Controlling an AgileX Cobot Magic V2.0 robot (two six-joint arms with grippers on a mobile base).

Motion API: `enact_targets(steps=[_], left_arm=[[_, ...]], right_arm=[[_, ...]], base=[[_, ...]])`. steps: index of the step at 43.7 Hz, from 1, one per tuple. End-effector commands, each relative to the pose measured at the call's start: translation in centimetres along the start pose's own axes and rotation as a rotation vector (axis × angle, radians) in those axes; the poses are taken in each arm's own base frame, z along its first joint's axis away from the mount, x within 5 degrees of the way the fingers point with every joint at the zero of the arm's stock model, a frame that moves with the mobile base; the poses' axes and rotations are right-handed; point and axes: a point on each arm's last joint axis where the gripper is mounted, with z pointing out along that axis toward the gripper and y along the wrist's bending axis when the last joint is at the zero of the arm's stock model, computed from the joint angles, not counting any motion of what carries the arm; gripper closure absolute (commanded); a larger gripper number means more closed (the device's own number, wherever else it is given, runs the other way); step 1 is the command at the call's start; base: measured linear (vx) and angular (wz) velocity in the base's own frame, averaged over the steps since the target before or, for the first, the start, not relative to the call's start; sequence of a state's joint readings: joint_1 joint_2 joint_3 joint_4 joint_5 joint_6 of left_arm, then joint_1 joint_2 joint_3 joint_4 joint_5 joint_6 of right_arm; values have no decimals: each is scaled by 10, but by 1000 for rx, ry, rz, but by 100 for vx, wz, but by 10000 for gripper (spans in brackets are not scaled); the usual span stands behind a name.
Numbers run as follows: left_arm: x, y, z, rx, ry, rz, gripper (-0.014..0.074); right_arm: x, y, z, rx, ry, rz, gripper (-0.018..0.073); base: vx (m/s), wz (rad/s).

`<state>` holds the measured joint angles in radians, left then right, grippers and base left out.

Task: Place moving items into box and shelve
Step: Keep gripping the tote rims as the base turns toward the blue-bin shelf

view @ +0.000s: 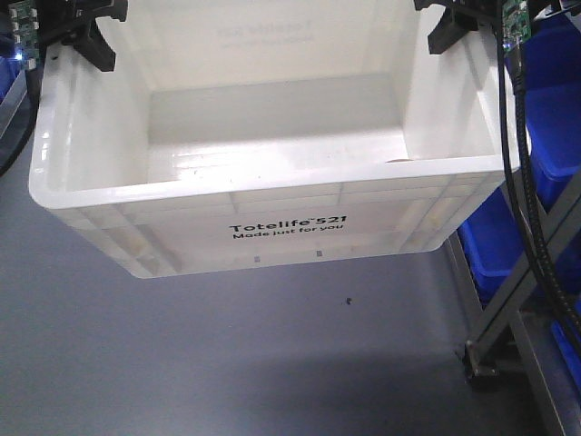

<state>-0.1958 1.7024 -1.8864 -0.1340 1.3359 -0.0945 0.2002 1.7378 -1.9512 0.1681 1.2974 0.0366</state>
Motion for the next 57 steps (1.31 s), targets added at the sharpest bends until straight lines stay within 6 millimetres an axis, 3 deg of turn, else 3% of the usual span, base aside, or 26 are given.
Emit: enact_targets(steps=[1, 57], left_arm=[[-7, -7, -30, 41, -158, 15, 603], [-7, -7, -30, 41, -158, 15, 603]], right_arm=[[0, 31, -53, -226, -143, -44, 562], [0, 31, -53, -226, -144, -44, 562]], base=[[47, 5], [48, 9]])
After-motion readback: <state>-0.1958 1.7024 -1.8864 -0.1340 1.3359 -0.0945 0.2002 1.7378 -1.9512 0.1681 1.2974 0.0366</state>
